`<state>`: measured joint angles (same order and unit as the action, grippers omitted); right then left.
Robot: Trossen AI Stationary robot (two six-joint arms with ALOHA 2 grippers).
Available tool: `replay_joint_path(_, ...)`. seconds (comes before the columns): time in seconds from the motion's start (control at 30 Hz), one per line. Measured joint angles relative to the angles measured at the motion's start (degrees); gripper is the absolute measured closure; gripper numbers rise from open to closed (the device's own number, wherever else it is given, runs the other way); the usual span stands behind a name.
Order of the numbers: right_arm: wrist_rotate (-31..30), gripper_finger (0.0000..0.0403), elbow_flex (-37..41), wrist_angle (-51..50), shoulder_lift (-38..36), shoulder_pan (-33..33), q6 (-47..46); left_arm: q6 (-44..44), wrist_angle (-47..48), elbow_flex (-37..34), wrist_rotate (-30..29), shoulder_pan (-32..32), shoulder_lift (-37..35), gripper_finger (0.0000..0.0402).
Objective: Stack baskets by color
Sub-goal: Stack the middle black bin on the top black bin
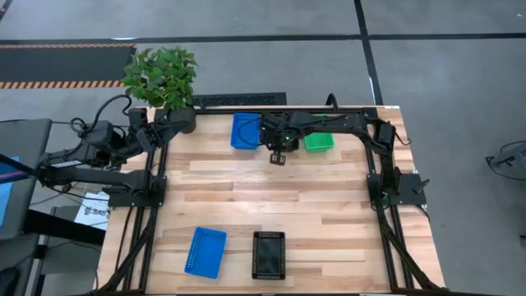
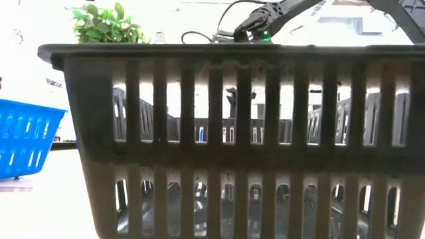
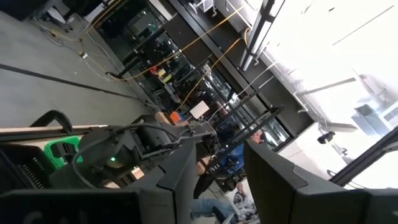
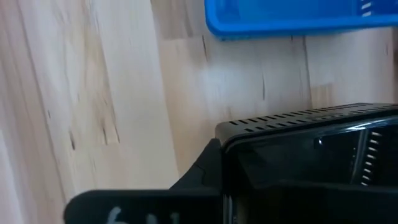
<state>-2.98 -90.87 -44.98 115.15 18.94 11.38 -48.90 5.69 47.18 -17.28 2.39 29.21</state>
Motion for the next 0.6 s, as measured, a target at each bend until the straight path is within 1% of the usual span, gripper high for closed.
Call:
replay_joint_path(0.1,0.05,0.0374,-0.04,1.39,0.21,-0.28,0.02,0.0,0.0,0.0,-0.11,-0.02,0.0,0.028)
replay_joint_path(0.37,-0.13,0.0304,-0.02,3.53,0.42,0.32,1.17,-0.22,0.0,0.0,-0.09,0.0,0.0,0.028)
replay_joint_path(0.47,-0.18,0.0268,-0.55,3.81,0.42,1.08,1.46,-0.22,0.19,0.0,-0.09,-0.01,0.0,0.028)
replay_joint_path(0.6,-0.24,0.0214,-3.09,1.41,0.42,1.62,-1.61,-0.57,2.71,0.0,0.37,0.0,0.0,0.028)
